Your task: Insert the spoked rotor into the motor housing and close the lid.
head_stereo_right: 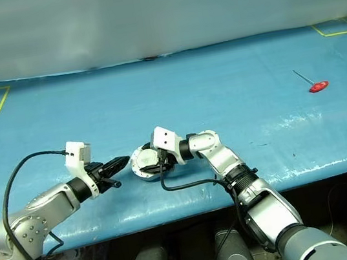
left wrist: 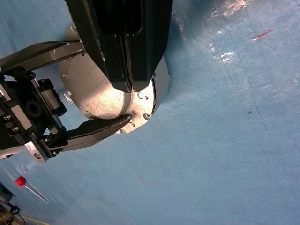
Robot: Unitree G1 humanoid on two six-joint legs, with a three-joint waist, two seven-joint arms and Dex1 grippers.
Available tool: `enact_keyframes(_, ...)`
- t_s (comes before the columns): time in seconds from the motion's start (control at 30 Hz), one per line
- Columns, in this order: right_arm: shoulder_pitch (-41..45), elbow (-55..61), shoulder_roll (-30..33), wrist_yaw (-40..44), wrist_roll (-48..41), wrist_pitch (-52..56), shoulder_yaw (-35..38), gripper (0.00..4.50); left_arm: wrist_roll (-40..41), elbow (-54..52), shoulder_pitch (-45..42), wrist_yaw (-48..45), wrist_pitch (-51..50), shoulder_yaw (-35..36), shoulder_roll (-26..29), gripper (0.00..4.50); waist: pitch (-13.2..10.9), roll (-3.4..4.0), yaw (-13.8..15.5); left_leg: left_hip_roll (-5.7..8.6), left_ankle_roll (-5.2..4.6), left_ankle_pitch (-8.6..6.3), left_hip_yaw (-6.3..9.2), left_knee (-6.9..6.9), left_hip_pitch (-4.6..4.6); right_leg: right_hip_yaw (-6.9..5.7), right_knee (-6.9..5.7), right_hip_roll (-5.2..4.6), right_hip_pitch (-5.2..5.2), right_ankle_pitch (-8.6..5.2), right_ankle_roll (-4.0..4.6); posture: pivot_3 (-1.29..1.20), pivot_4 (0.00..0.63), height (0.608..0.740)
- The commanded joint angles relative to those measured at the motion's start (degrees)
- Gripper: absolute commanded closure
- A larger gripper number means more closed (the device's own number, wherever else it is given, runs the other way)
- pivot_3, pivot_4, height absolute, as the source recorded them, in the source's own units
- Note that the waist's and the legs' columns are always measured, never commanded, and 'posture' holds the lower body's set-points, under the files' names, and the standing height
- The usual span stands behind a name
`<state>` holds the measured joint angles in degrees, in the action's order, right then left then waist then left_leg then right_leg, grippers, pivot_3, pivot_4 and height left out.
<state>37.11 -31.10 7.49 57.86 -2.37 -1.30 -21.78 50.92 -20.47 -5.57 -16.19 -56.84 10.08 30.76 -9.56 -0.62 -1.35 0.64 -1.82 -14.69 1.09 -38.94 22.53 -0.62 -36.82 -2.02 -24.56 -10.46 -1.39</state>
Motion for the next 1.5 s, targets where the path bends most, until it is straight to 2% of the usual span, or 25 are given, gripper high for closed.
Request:
enact_keyframes(0.03, 0.4, 0.1, -0.1, -0.1, 0.4, -0.3, 0.5, 1.46, -1.5, 1.8, -2.2, -0.2, -0.9, -0.7, -0.2, 4.50, 0.0, 0.00, 0.0, 0.00, 0.01, 0.01, 0.00, 0.01, 0.00, 0.00, 0.00, 0.00, 0.00, 0.00, 0.00, 0.00, 0.150, 0.740)
enact_keyframes(0.43, 0.6, 0.0, -0.1, -0.3, 0.6, -0.3, 0.5, 1.46, -4.4, 6.4, -7.7, -2.8, -4.0, -4.9, -1.8, 4.50, 0.0, -0.01, 0.0, -0.01, 0.05, 0.03, 0.03, 0.04, 0.00, 0.01, 0.00, -0.03, 0.00, 0.12, 0.19, 0.00, 0.150, 0.740)
enact_keyframes(0.7, 0.6, 0.0, -0.1, -0.5, 0.7, 0.6, 0.5, 1.46, -6.9, 6.0, -7.3, -4.5, -7.7, -7.4, 0.6, 4.50, 0.0, -0.02, 0.0, 0.00, 0.06, 0.04, 0.03, 0.04, -0.03, 0.02, 0.00, -0.02, 0.02, 0.09, 0.15, 0.00, 0.150, 0.740)
enact_keyframes(0.9, 0.9, 0.6, 0.2, 1.7, -0.3, 5.5, 0.3, 1.46, -7.9, 6.1, -6.7, -5.1, -7.7, -7.6, -0.2, 4.50, 0.0, -0.02, 0.1, 0.00, 0.06, 0.04, 0.04, 0.06, -0.05, 0.02, 0.00, -0.05, 0.04, 0.09, 0.16, 0.00, 0.150, 0.740)
enact_keyframes(1.03, 0.8, 1.7, 1.0, 2.1, 0.0, 7.5, 0.3, 0.13, -8.6, 6.1, -6.5, -5.5, -7.5, -7.6, -0.7, 4.50, 0.0, -0.03, 0.3, 0.01, 0.05, 0.03, 0.04, 0.09, -0.05, 0.02, 0.03, -0.09, 0.05, 0.10, 0.17, 0.00, 0.150, 0.740)
enact_keyframes(1.07, 0.8, 2.0, 1.3, 2.0, 0.1, 7.8, 0.4, 0.03, -8.8, 6.0, -6.5, -5.7, -7.5, -7.7, -0.7, 4.50, 0.0, -0.03, 0.3, 0.02, 0.05, 0.03, 0.03, 0.09, -0.06, 0.02, 0.04, -0.11, 0.05, 0.10, 0.17, 0.00, 0.150, 0.740)
enact_keyframes(1.5, -0.9, 9.0, 4.9, 0.0, 0.5, 11.9, 0.8, 0.03, -10.6, 6.0, -6.3, -7.5, -6.8, -8.1, -1.2, 4.50, 0.1, -0.03, 0.7, 0.02, 0.05, 0.03, 0.03, 0.09, -0.07, 0.00, 0.04, -0.26, 0.06, -0.01, 0.00, 0.00, 0.150, 0.740)
